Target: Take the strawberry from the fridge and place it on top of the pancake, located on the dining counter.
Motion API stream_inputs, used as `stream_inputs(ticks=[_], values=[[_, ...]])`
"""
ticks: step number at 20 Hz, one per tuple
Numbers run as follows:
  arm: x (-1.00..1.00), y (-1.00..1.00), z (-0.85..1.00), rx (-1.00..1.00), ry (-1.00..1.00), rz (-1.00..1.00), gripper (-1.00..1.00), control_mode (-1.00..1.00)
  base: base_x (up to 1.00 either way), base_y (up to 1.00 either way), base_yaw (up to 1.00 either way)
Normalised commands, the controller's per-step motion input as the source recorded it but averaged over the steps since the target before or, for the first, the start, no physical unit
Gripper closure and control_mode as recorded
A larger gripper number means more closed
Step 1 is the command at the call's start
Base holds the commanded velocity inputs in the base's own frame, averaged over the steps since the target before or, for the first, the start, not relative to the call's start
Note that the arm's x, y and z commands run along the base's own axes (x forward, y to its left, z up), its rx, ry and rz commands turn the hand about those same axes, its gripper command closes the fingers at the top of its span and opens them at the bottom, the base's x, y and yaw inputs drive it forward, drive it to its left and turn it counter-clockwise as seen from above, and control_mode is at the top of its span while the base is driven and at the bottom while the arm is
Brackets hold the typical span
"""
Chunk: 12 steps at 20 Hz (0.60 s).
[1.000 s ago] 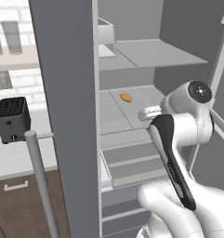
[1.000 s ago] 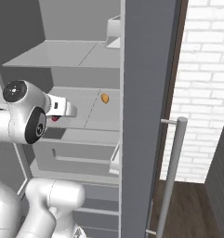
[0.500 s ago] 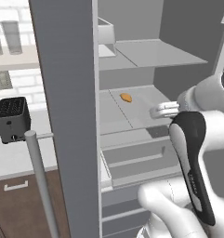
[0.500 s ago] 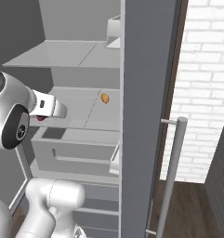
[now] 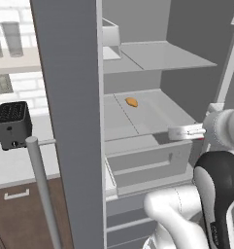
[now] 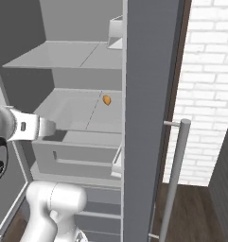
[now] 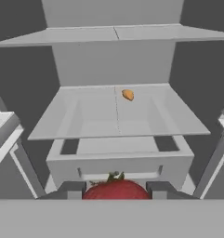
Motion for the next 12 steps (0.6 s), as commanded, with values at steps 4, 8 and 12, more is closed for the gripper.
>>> stream_inputs(ticks=[4,8,12], values=[[-0.1,0.0,0.01,0.0,-0.03,-0.01,1.0,1.0,-0.32,0.0,-0.05],[0.0,0.0,0.0,0.0,0.0,0.0,1.0,1.0,-0.96,-0.04,-0.03],[0.0,0.0,0.0,0.0,0.0,0.0,1.0,1.0,-1.0,0.0,0.0]])
